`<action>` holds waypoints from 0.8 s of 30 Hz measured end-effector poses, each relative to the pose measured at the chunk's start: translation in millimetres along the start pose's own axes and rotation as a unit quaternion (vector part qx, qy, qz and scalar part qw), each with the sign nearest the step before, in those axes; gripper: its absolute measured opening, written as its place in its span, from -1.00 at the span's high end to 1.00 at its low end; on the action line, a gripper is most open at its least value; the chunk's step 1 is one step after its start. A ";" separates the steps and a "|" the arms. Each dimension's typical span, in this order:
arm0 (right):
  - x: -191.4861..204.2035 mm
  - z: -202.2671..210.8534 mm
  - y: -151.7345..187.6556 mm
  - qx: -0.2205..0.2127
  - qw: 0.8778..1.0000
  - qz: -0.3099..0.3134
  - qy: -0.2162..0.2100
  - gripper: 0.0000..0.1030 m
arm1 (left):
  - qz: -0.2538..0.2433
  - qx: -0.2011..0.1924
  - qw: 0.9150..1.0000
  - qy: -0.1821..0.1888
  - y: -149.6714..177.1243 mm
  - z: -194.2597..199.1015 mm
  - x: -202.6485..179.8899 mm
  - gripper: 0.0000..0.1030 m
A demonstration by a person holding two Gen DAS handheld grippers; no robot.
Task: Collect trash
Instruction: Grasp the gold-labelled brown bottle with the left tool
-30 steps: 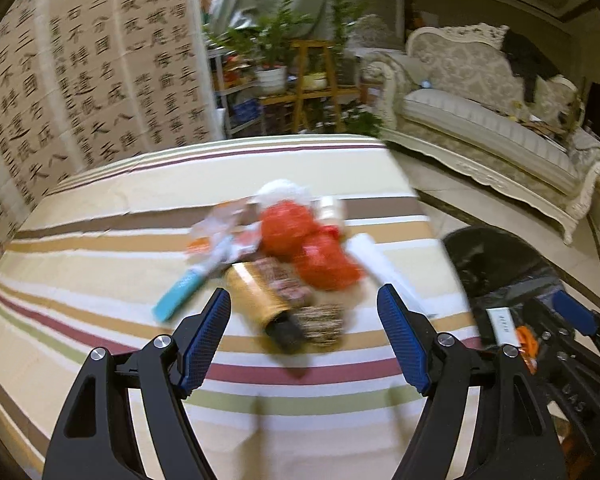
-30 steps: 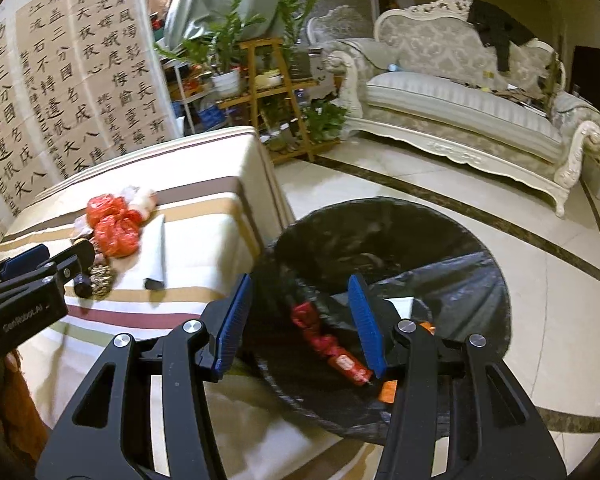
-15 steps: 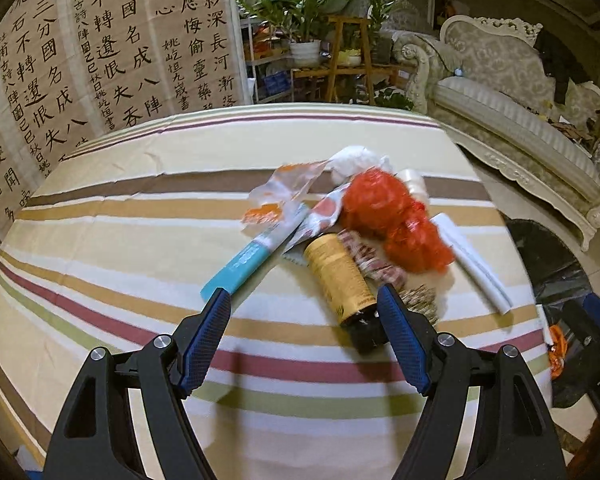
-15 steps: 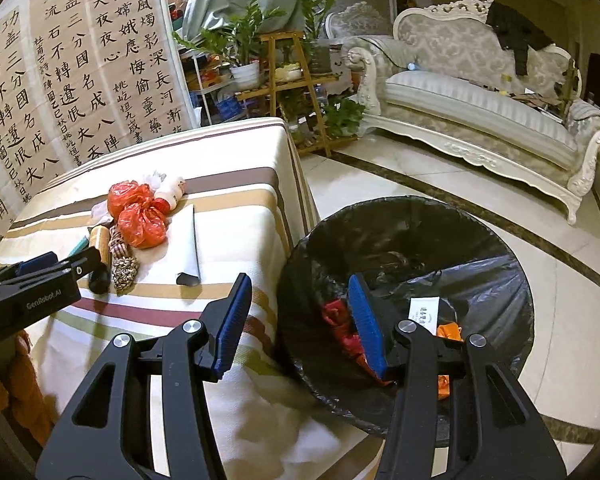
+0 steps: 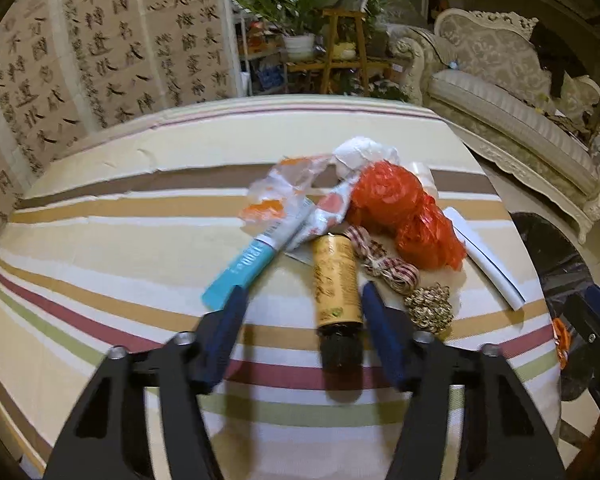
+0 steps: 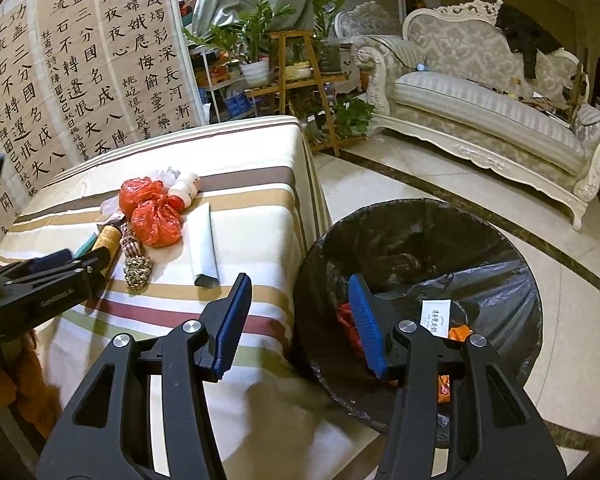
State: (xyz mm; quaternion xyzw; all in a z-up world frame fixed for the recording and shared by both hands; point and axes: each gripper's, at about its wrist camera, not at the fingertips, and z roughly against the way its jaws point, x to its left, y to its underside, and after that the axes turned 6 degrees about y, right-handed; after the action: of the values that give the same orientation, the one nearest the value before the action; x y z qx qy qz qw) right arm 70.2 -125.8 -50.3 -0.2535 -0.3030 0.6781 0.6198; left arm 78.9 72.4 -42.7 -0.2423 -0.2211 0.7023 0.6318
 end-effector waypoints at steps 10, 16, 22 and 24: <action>15.7 -1.9 -6.3 0.002 1.000 0.016 -0.009 0.04 | -0.016 -0.001 1.000 0.026 6.1 5.6 0.4 0.52; 37.5 1.1 -11.1 -0.001 0.999 0.036 -0.024 0.04 | -0.020 -0.008 0.999 0.036 10.9 20.4 8.5 0.52; 65.6 -0.2 -13.0 0.004 0.997 0.058 -0.042 0.04 | -0.015 -0.022 0.999 0.021 15.7 32.3 27.7 0.52; 76.9 -2.5 -12.6 0.009 0.996 0.068 -0.050 0.04 | -0.013 -0.026 1.000 0.010 18.0 35.3 35.9 0.52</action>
State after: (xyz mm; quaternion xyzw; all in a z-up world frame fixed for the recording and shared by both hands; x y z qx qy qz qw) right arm 72.7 -48.5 -40.4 -0.2334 -0.3094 0.7331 0.5589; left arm 40.0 106.1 -28.2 -0.2629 -0.2359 0.6858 0.6364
